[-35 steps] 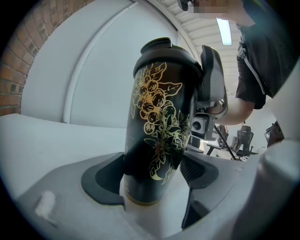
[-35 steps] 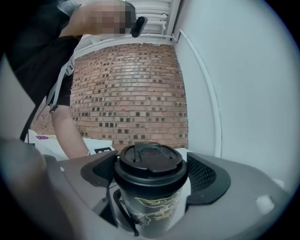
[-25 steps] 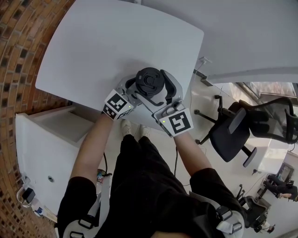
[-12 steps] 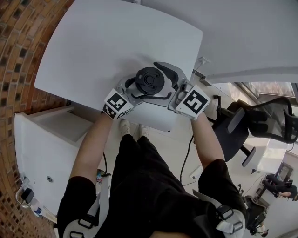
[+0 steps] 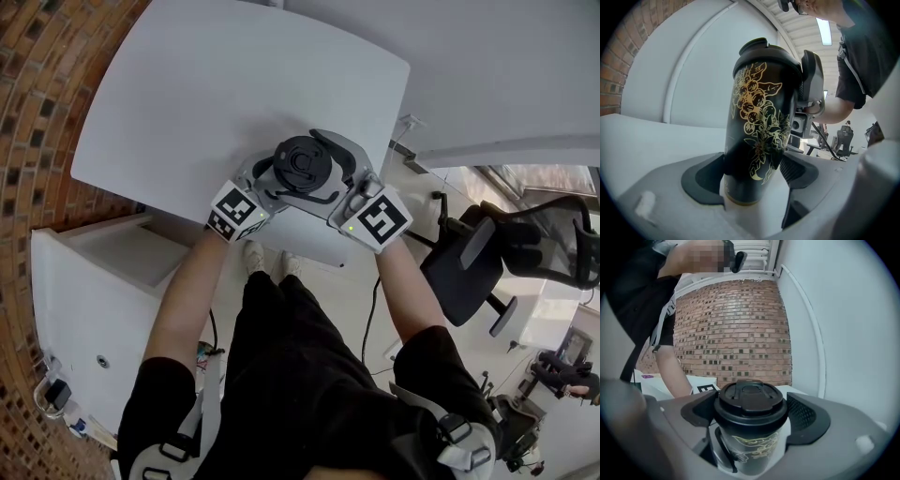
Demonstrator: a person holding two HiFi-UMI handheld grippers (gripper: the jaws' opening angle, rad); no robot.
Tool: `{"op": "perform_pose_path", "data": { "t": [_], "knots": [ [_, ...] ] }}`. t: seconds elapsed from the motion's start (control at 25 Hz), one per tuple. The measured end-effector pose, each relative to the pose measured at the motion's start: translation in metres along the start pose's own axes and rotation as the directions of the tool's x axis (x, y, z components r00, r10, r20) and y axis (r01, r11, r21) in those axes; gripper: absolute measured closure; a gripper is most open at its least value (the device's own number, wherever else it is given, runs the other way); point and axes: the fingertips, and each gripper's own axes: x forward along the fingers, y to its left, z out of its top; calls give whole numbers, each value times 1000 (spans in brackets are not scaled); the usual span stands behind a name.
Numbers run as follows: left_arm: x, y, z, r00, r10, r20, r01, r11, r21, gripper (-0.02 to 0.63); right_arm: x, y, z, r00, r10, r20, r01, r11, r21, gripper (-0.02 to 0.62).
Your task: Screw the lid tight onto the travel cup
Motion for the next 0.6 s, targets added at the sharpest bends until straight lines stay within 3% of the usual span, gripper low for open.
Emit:
{"op": "perform_pose_path", "data": {
  "t": [0.2,0.48,0.6],
  "knots": [
    [0,-1,0,1000,2,1,-2,1000,0,229,-3,-2,0,997,-69,28,68,997,35,140],
    [1,0,-1,1000,11,-1,-11,1000,2,229,-11,-5,-4,970,-242,34,239,969,60,155],
    [1,1,-2,1000,27,-3,-27,1000,7,229,-17,-4,-1,966,-255,39,253,966,54,155]
  ]
}}
